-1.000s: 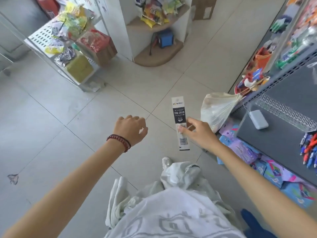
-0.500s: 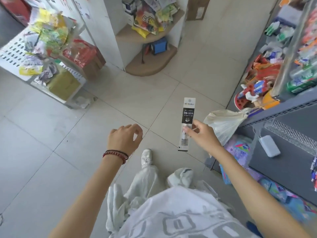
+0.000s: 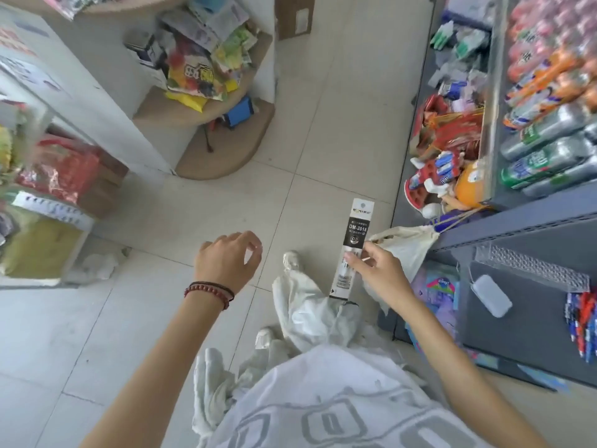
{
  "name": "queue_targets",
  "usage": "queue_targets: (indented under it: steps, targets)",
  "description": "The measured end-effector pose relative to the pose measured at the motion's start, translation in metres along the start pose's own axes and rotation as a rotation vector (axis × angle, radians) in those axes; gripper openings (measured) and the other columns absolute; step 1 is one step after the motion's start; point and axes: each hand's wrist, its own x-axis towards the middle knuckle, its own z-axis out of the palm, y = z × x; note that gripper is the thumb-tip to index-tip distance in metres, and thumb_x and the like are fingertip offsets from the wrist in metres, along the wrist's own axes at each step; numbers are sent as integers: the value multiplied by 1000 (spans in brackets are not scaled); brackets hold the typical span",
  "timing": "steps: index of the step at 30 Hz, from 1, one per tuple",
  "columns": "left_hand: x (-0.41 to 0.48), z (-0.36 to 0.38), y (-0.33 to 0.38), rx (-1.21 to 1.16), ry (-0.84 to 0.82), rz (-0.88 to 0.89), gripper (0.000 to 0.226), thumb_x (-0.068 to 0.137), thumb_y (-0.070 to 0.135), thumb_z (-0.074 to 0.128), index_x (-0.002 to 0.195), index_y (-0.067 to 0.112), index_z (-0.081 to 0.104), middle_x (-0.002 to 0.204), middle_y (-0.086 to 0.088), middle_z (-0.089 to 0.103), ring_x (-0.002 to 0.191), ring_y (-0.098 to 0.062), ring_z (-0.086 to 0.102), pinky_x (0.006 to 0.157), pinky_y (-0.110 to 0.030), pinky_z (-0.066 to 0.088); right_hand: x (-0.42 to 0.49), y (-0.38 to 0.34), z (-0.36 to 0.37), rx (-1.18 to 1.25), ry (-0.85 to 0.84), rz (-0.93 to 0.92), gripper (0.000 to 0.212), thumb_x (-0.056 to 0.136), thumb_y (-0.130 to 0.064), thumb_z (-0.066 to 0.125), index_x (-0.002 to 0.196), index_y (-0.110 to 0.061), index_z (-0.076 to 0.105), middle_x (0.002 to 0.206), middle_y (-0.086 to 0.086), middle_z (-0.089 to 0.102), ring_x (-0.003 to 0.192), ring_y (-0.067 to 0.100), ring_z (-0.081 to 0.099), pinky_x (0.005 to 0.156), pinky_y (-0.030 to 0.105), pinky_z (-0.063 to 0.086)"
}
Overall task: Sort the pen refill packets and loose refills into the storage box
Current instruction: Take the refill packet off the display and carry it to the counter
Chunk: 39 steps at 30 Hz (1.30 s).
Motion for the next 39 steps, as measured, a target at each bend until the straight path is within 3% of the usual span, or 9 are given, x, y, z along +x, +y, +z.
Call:
queue_targets:
  steps: [4,6,11,13,22,25,29,33,39]
  targets:
    - [56,-12,21,12,32,-9,15,89,30,51,95,29,65,86,12,70,75,-17,62,68,-28,41,63,-20,-19,43,-13,31,4,90,-32,65,88,-29,66,83,-8,71,80,13,69,75,26,47]
    - [79,-25,31,-1,65,-27,13,88,28,55,94,29,66,83,12,70,73,-18,63,67,-28,42,92,-39,-29,55,-15,20,5,90,-34,65,86,-32,65,86,-6,72,81,14,69,77,29,50]
    - [137,-59,37,30,125,-57,8,87,29,59,89,29,67,79,13,69,66,-17,63,63,-27,42,157,-94,-52,66,-63,-23,9,91,-33,65,83,-32,62,86,-6,69,70,-2,63,63,7,40]
    - [165,-72,40,80,168,-15,6,85,28,61,86,27,67,77,11,70,65,-19,64,65,-29,46,184,-112,-59,77,-73,-38,6,91,-34,64,86,-32,64,87,-6,70,70,-4,63,64,7,41]
    - [329,-125,31,99,243,28,4,81,27,66,79,23,65,73,7,69,65,-23,65,62,-29,46,324,-198,-77,90,-50,-63,8,91,-37,64,94,-30,67,92,-5,72,88,12,69,82,27,50]
    - [374,-149,18,93,181,-49,9,85,30,59,88,26,67,84,6,71,77,-23,66,66,-30,44,367,-238,-76,92,-53,-74,14,91,-33,64,100,-23,68,92,-3,72,86,13,69,83,30,51]
    - [418,-183,4,-7,220,-180,15,89,34,56,94,26,68,90,2,71,82,-27,66,72,-33,47,424,-290,-77,81,-98,-144,8,91,-34,65,96,-28,68,88,-5,72,85,12,70,87,33,53]
    - [458,-204,-10,-29,232,-240,16,91,35,53,96,29,67,93,8,70,85,-22,65,71,-31,45,484,-330,-85,104,-125,-166,18,89,-41,65,94,-25,68,92,4,72,89,25,68,87,43,52]
    - [521,-236,-22,14,349,-372,15,92,35,54,93,29,68,81,8,69,73,-20,65,65,-29,48,581,-409,-75,51,-342,-324,11,92,-38,62,99,-32,68,92,-7,71,88,13,67,79,27,51]
